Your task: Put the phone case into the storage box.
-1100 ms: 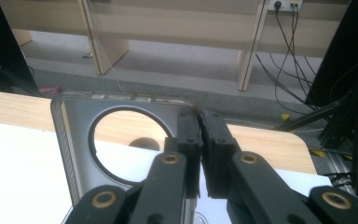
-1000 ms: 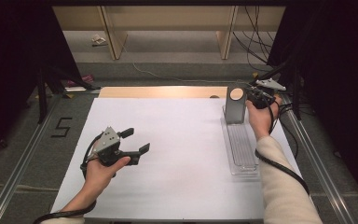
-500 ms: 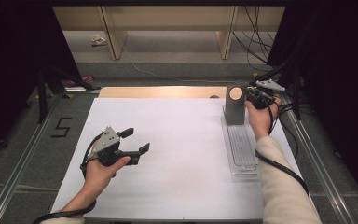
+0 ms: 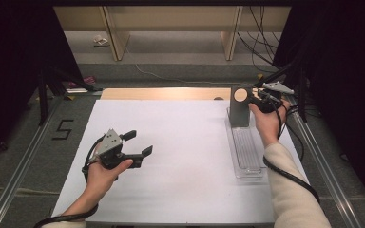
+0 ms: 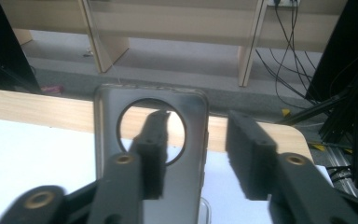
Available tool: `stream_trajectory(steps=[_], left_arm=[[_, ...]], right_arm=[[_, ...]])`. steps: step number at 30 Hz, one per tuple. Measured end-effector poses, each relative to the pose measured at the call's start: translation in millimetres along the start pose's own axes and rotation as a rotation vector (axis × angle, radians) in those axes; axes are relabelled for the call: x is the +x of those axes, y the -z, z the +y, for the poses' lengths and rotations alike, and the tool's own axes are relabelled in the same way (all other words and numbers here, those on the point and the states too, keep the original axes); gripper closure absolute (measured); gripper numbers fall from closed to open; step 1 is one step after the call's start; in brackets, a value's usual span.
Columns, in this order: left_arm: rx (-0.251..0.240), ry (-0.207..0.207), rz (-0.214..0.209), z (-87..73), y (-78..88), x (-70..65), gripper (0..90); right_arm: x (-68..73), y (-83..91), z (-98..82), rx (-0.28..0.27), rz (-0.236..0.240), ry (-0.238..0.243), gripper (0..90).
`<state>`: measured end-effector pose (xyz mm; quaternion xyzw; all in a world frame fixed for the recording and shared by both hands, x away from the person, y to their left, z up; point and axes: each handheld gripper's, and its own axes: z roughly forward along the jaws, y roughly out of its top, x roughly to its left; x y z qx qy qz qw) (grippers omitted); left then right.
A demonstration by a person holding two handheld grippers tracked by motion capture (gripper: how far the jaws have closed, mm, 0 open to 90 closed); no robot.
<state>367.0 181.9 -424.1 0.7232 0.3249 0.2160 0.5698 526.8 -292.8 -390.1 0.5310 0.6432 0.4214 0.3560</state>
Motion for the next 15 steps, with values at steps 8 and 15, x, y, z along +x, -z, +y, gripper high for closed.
stream_trajectory(steps=[8, 15], left_arm=[[0.001, 0.003, 0.000, -0.7, 0.0, 0.7, 15.6], [0.004, 0.002, 0.001, -1.2, -0.3, 0.5, 15.6]], right_arm=[[4.5, 16.0, -2.3, 0.015, 0.029, -0.019, 37.0], [11.5, 36.5, -6.3, 0.013, 0.089, -0.013, 26.7]])
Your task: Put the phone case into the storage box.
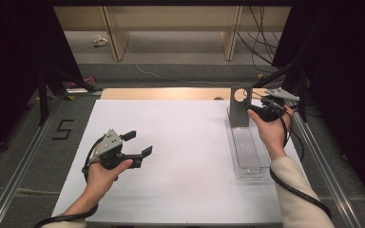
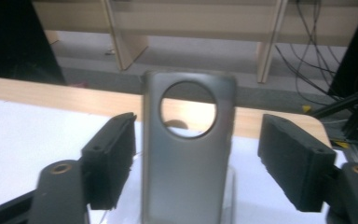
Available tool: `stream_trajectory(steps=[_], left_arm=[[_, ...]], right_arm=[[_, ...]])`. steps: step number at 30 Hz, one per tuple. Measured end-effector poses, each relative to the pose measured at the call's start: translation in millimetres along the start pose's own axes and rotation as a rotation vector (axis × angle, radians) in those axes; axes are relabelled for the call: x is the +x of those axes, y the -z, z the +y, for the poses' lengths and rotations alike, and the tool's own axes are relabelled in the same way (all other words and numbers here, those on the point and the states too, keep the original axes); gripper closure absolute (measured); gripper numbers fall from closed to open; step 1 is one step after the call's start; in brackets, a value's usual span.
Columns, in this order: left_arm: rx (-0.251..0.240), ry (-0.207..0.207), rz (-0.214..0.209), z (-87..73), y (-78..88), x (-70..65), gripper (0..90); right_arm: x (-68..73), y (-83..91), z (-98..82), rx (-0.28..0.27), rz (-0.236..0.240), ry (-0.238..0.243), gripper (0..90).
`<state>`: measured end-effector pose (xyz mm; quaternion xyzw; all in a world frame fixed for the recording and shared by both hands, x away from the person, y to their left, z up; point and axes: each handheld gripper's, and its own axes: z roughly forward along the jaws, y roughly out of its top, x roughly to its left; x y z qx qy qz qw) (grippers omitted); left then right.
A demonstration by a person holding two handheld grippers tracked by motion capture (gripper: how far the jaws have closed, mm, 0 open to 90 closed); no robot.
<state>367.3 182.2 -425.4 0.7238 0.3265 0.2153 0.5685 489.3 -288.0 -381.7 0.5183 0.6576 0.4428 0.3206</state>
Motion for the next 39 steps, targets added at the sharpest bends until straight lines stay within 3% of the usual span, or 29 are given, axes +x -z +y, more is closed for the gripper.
stream_trajectory(steps=[12, 21, 39], left_arm=[[0.005, 0.000, 0.002, -1.1, 0.1, 1.0, 15.6], [0.006, -0.002, 0.002, -1.1, 0.9, 1.3, 15.6], [0.003, -0.006, -0.006, 0.9, 2.4, -1.5, 15.6]], right_arm=[[21.1, 25.1, -3.7, -0.004, 0.083, 0.044, 20.0], [27.7, 43.2, -11.1, 0.013, 0.160, 0.076, 17.2], [34.7, 65.5, -21.8, 0.026, 0.218, 0.100, 16.5]])
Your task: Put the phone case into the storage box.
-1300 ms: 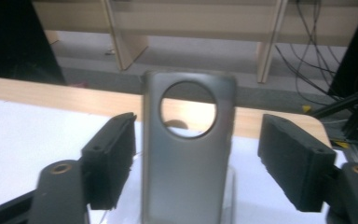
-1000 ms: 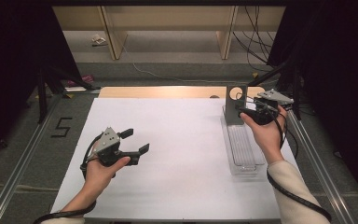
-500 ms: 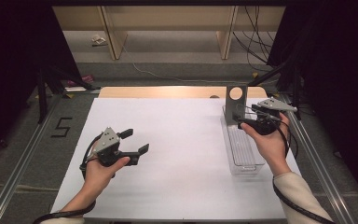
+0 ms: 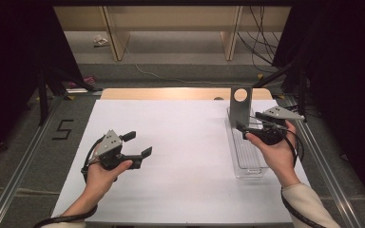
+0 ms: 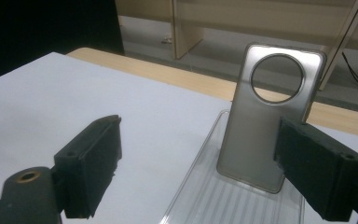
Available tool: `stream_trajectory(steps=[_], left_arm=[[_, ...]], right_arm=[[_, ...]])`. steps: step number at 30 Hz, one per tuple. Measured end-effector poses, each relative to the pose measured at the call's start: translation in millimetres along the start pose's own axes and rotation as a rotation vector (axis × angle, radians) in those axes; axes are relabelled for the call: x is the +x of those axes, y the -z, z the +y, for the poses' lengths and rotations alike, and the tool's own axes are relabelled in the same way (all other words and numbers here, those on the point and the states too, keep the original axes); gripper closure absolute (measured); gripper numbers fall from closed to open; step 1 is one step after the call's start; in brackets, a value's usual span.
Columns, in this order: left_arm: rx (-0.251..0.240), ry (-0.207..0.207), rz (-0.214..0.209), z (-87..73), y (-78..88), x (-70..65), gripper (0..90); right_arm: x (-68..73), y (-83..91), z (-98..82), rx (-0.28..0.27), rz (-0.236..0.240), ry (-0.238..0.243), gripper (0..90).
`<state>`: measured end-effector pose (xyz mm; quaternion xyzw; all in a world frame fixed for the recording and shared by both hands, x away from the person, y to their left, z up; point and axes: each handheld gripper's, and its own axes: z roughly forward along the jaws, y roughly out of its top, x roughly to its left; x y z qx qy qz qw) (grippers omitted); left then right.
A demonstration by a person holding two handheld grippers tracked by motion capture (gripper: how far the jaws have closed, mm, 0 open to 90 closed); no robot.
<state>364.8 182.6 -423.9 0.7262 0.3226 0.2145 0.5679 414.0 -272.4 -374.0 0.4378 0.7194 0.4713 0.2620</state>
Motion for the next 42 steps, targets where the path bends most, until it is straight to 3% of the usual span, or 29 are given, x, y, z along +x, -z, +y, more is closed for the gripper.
stream_trajectory(steps=[16, 42], left_arm=[[0.002, 0.000, -0.014, 1.2, 0.4, -4.9, 15.6], [0.011, -0.004, -0.006, -5.5, 19.7, -3.0, 15.6]], right_arm=[[7.0, 18.3, -14.8, 0.009, 0.039, 0.016, 16.5], [13.1, 34.9, -36.2, 0.008, 0.083, 0.049, 16.3]])
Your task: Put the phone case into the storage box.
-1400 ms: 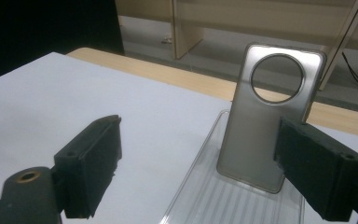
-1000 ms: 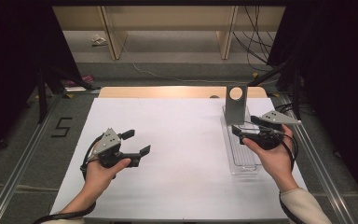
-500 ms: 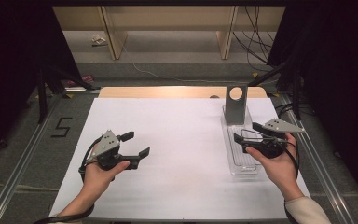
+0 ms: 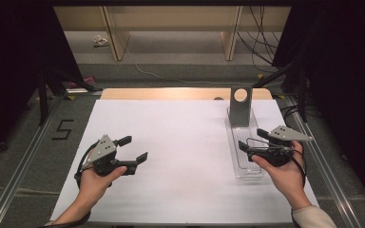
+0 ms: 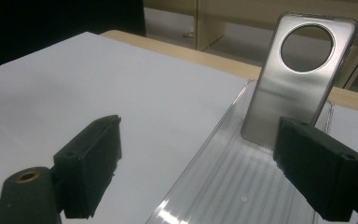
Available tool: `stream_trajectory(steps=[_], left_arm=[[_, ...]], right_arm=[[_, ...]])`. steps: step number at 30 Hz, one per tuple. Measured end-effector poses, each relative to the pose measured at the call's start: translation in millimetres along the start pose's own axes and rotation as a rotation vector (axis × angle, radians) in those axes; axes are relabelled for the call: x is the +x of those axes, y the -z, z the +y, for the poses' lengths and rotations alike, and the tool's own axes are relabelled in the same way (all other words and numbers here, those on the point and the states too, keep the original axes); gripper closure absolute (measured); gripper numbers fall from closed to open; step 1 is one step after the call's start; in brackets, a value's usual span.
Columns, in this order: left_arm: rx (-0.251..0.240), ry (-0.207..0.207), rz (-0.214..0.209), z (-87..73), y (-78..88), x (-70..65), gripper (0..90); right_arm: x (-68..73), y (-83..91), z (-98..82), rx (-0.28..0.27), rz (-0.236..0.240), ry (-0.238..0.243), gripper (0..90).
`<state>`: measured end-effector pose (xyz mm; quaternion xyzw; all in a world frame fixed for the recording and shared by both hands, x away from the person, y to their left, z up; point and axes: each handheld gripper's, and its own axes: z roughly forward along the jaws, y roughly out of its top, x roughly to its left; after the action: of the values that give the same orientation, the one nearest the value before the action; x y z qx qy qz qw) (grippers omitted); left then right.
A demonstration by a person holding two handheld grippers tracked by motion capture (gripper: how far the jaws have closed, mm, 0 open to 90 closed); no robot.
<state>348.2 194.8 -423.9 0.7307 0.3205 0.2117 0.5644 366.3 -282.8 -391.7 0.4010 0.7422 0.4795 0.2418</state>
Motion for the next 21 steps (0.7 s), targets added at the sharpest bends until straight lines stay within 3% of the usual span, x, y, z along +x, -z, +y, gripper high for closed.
stream_trajectory(steps=[21], left_arm=[[0.005, 0.000, 0.002, -4.4, 6.9, 1.5, 15.6]], right_arm=[[0.9, 8.0, -12.9, -0.030, 0.005, 0.010, 16.3]])
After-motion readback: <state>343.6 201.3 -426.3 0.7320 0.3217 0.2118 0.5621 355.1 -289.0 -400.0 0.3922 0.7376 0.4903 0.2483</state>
